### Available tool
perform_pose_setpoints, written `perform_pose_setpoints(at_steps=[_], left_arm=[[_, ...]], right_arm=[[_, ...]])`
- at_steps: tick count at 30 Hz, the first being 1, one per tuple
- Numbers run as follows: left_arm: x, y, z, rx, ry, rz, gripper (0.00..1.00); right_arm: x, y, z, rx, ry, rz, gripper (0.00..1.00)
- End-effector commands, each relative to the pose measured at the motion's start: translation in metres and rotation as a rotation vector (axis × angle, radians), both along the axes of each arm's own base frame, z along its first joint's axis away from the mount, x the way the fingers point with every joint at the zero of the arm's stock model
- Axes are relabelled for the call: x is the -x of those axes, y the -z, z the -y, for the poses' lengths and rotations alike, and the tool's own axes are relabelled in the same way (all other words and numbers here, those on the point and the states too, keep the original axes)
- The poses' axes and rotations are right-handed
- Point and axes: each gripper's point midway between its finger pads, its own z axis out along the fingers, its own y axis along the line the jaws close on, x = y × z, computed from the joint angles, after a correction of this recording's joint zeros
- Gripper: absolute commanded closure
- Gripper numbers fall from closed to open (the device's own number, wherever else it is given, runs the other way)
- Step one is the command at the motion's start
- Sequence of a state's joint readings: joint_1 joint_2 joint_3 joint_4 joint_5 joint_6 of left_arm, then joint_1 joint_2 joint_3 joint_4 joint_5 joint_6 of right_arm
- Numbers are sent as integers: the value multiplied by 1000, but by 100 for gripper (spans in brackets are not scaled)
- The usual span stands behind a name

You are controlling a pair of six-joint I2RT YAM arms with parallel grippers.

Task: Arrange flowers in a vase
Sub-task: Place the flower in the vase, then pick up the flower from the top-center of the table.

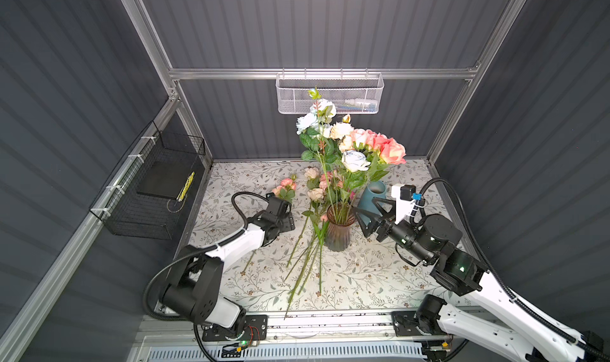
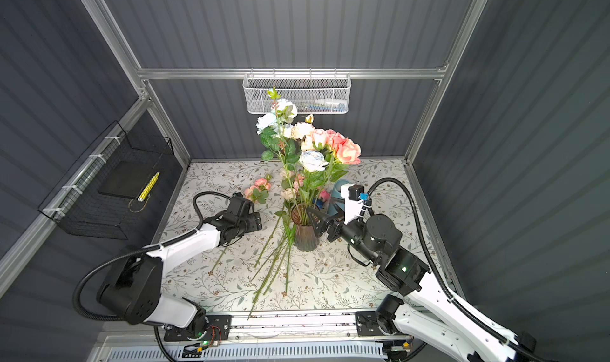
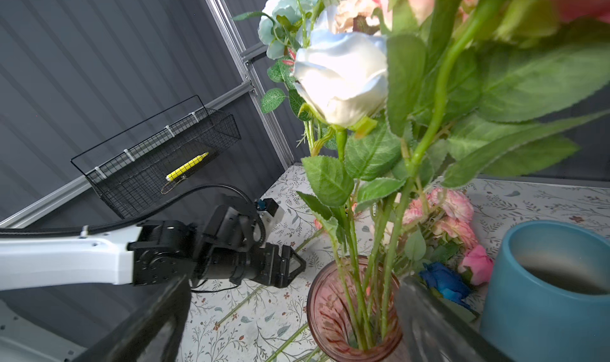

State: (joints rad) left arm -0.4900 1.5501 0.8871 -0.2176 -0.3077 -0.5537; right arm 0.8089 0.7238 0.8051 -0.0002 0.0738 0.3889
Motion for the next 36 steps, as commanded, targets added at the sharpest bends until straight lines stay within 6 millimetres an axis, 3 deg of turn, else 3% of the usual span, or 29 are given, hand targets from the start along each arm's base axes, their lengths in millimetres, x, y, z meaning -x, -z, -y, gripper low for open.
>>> perform_pose_setpoints(at_steps=[1, 8, 13, 18, 22, 26, 33, 36], left_arm=[[-34, -12, -18, -147, -93, 63, 20], [-65, 12, -43, -335, -171, 18, 29], [-71, 41, -48, -401, -161, -57, 39], [-74, 56, -45, -413, -138, -89, 57], [-72, 53, -43, -390, -134, -81, 79], [-71, 22, -41, -329, -140, -2, 100], [-54, -68, -28, -120, -89, 196, 100], [-37, -125, -15, 35, -23, 325, 100]], right_arm=[[7, 0, 2, -10, -19, -8, 1], [14, -2, 14, -21, 1, 4, 1], [19, -7, 23, -30, 18, 24, 1], [23, -13, 29, -41, 24, 43, 1], [25, -16, 32, -48, 26, 51, 1], [25, -17, 33, -49, 30, 55, 1], [25, -21, 36, -55, 41, 64, 1], [26, -24, 37, -60, 43, 74, 1]])
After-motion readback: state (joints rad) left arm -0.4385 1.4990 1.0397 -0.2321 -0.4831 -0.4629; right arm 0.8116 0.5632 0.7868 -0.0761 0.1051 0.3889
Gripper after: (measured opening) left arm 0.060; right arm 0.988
